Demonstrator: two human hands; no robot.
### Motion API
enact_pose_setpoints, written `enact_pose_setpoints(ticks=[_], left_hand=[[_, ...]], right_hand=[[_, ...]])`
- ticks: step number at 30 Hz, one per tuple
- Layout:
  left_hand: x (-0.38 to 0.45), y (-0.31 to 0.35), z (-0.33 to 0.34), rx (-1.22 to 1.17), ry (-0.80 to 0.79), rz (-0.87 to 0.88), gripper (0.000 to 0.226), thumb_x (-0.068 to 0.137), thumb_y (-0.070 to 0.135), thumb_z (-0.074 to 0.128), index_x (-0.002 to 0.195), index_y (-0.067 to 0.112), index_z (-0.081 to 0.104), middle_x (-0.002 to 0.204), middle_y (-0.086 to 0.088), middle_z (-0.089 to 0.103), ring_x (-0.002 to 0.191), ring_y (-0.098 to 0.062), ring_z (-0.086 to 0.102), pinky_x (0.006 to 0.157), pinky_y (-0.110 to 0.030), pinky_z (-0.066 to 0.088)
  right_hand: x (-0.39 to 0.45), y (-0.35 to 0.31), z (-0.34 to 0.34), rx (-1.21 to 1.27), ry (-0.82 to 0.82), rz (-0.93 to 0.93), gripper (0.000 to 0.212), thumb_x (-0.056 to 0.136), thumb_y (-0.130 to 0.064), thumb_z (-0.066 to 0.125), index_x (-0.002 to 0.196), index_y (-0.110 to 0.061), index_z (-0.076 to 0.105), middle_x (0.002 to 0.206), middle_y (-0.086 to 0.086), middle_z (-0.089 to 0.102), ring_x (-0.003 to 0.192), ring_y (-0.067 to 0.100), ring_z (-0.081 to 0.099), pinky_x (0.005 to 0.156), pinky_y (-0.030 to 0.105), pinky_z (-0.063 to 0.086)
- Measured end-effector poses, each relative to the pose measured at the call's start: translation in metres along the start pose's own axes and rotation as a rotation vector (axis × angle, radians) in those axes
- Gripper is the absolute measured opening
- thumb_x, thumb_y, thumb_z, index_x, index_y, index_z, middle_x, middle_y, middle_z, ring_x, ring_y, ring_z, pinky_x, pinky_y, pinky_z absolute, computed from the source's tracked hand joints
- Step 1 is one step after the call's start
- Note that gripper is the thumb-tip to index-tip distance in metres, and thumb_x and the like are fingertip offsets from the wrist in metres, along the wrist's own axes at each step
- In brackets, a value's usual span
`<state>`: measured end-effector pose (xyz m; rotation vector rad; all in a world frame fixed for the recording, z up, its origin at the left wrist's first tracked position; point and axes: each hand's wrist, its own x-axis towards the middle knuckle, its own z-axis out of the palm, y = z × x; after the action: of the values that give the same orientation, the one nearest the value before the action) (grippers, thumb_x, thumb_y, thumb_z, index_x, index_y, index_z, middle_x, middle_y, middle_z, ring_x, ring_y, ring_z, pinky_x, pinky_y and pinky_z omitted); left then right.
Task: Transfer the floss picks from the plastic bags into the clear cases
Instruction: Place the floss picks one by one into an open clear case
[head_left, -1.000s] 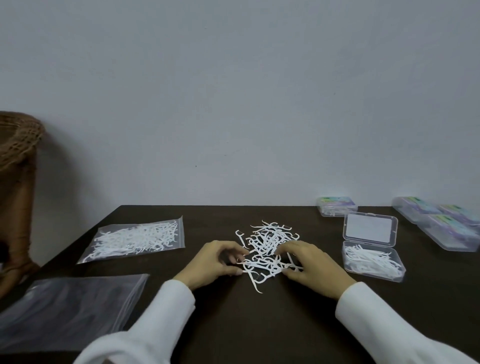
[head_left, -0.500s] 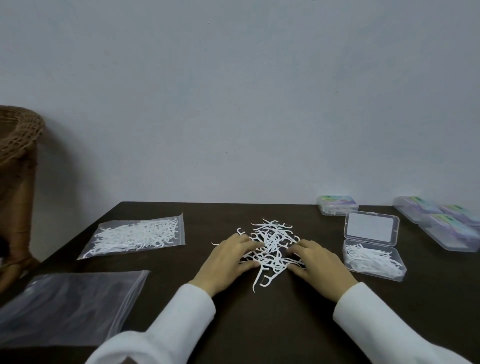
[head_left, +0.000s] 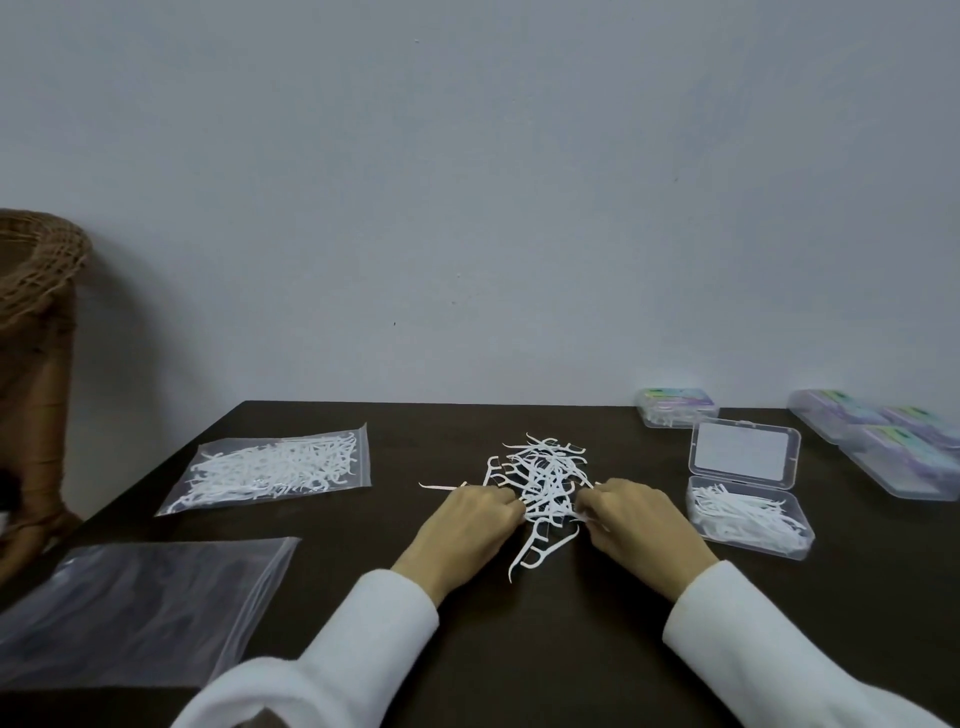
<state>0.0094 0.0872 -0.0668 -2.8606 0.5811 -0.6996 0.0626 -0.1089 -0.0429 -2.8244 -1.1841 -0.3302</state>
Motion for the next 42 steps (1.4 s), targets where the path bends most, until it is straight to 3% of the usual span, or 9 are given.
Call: enact_pose_setpoints(ticks=[3,6,14,17,20,25,29,35,42], left_hand=[[0.003,0.004,-0.001,0.078,0.001,0.021,0.03,0.051,0.019,0.09,0.062,0.023,0.062,0.06,0.009,0.057,0.048,-0.008,0.055,0.045,-0.02,0.04],[0.003,0.004,-0.002,0.116,0.061,0.03,0.032,0.049,0.019,0.09,0.063,0.023,0.061,0.063,0.009,0.058,0.051,-0.008,0.054,0.051,-0.019,0.039],[-0.001,-0.003,0.002,0.215,0.249,-0.048,0.009,0.082,0.019,0.068,0.075,0.021,0.063,0.073,0.006,0.06,0.059,-0.011,0.057,0.07,-0.026,0.033],[-0.001,-0.002,-0.002,0.244,0.344,-0.105,0.022,0.091,0.022,0.047,0.077,0.02,0.063,0.074,0.004,0.06,0.06,-0.014,0.055,0.072,-0.027,0.03],[-0.001,0.001,-0.005,0.23,0.38,-0.169,0.024,0.092,0.023,0.044,0.078,0.019,0.064,0.074,0.005,0.06,0.062,-0.015,0.055,0.076,-0.03,0.03],[0.006,0.01,-0.009,0.032,0.359,-0.307,0.029,0.093,0.032,0.036,0.083,0.022,0.061,0.078,0.011,0.061,0.066,-0.009,0.057,0.08,-0.026,0.03],[0.012,0.018,-0.011,-0.163,0.386,-0.358,0.017,0.095,0.028,0.047,0.085,0.021,0.058,0.081,0.011,0.061,0.068,-0.007,0.054,0.077,-0.021,0.033],[0.031,0.04,-0.011,-0.417,0.343,-0.406,0.013,0.096,0.025,0.052,0.091,0.016,0.059,0.086,0.007,0.062,0.073,-0.013,0.058,0.069,-0.03,0.048],[0.075,0.079,-0.008,-0.507,0.332,-0.279,0.009,0.096,0.018,0.051,0.095,0.014,0.059,0.089,0.003,0.061,0.078,-0.011,0.055,0.071,-0.027,0.046]], right_hand=[[0.0,0.003,-0.002,0.08,0.017,0.02,0.021,0.091,-0.018,0.045,0.109,-0.018,0.056,0.109,0.0,0.059,0.103,0.021,0.055,0.081,0.032,0.045],[-0.002,0.006,-0.004,0.164,0.028,0.025,0.023,0.09,-0.02,0.051,0.112,-0.023,0.056,0.107,-0.004,0.06,0.1,0.015,0.056,0.077,0.023,0.043],[-0.002,0.007,-0.001,0.171,0.055,0.029,0.029,0.092,-0.032,0.054,0.12,-0.026,0.052,0.104,-0.009,0.061,0.102,0.011,0.056,0.087,0.025,0.039],[-0.001,0.011,0.003,0.206,0.061,0.026,0.027,0.092,-0.026,0.054,0.119,-0.026,0.053,0.091,-0.014,0.055,0.101,0.011,0.055,0.09,0.027,0.037],[0.0,0.015,0.007,0.242,0.065,0.004,0.026,0.094,-0.023,0.051,0.119,-0.022,0.055,0.106,-0.006,0.059,0.105,0.013,0.054,0.091,0.026,0.036],[0.002,0.024,0.005,0.391,0.134,-0.013,0.018,0.089,-0.014,0.059,0.104,-0.011,0.066,0.086,-0.006,0.053,0.079,0.008,0.053,0.072,0.012,0.032],[-0.001,0.034,-0.003,0.52,0.228,0.051,0.011,0.08,-0.008,0.07,0.09,-0.009,0.072,0.072,-0.007,0.055,0.064,0.005,0.052,0.064,0.008,0.038],[-0.018,0.058,-0.02,0.672,0.356,0.152,0.02,0.077,-0.004,0.072,0.082,-0.022,0.067,0.069,-0.002,0.066,0.064,0.01,0.063,0.067,0.007,0.046],[-0.044,0.098,-0.043,0.867,0.496,0.325,0.023,0.078,-0.003,0.07,0.097,-0.016,0.066,0.083,0.001,0.067,0.075,0.008,0.067,0.066,0.007,0.051]])
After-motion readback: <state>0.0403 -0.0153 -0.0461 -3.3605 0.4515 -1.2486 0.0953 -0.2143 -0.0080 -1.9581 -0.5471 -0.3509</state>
